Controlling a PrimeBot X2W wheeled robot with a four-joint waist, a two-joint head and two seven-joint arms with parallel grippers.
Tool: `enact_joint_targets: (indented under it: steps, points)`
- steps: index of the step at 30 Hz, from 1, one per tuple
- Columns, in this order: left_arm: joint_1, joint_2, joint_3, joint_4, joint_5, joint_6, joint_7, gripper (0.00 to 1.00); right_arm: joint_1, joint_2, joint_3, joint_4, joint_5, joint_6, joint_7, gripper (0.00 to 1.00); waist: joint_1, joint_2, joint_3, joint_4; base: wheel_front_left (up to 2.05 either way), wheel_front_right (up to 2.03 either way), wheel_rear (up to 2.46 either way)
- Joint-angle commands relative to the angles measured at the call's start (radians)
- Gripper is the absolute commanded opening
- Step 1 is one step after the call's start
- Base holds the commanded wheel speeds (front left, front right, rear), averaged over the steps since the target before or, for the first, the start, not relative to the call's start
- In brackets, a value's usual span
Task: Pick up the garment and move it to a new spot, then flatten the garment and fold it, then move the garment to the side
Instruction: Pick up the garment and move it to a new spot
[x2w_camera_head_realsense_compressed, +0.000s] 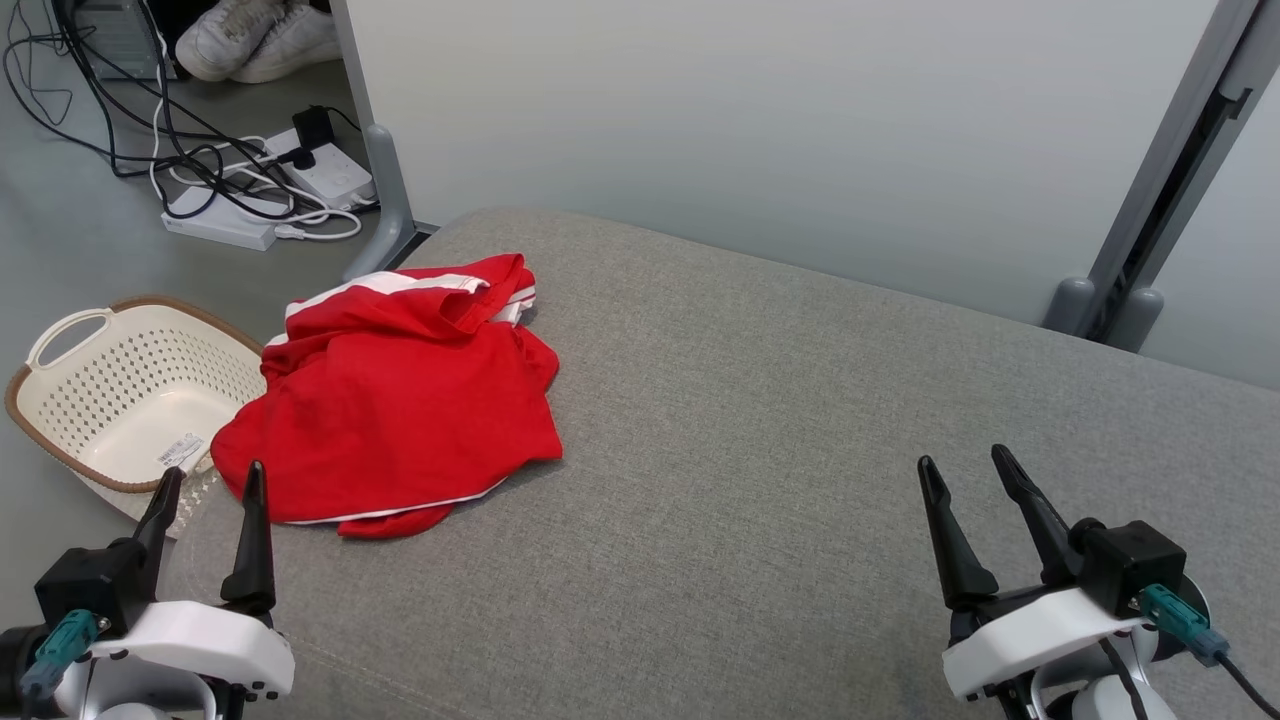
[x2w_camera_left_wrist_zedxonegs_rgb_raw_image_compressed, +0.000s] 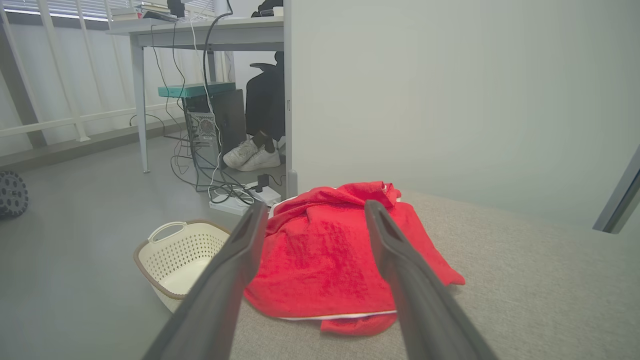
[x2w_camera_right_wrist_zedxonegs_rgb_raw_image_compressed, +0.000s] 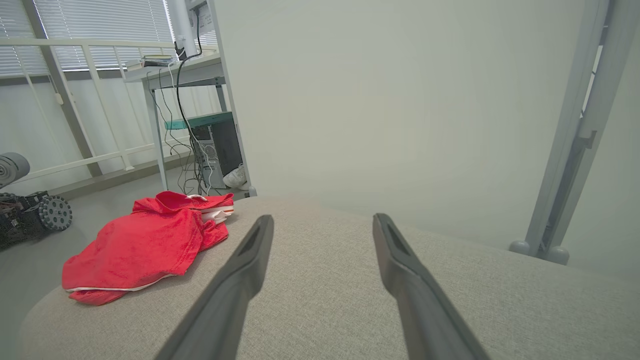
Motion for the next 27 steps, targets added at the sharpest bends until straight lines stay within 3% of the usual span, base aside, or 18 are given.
enact_joint_targets:
  steps: [1, 15, 23, 27]
  points:
    - [0.001, 0.004, 0.003, -0.004, -0.008, 0.007, -0.002, 1.00, -0.008, -0.006, -0.001, 0.004, 0.002, 0.000, -0.009, 1.00, 0.0000, 0.0000, 0.000, 0.000, 0.00, 0.00, 0.00]
    - [-0.032, 0.000, 0.010, -0.028, -0.024, 0.020, 0.001, 1.00, -0.014, -0.006, -0.002, 0.012, 0.006, 0.000, -0.011, 1.00, 0.0000, 0.0000, 0.020, -0.019, 0.00, 0.00, 0.00]
    - [-0.188, 0.032, 0.012, -0.041, -0.048, -0.022, 0.053, 1.00, -0.046, -0.006, 0.020, -0.010, -0.015, 0.000, 0.016, 1.00, 0.0000, 0.0000, 0.092, -0.077, 0.00, 0.00, 0.00]
    - [-0.301, 0.045, 0.020, 0.030, -0.095, -0.061, 0.112, 1.00, -0.083, -0.006, 0.033, -0.030, -0.040, 0.000, 0.041, 1.00, 0.0000, 0.0000, 0.170, -0.127, 0.00, 0.00, 0.00]
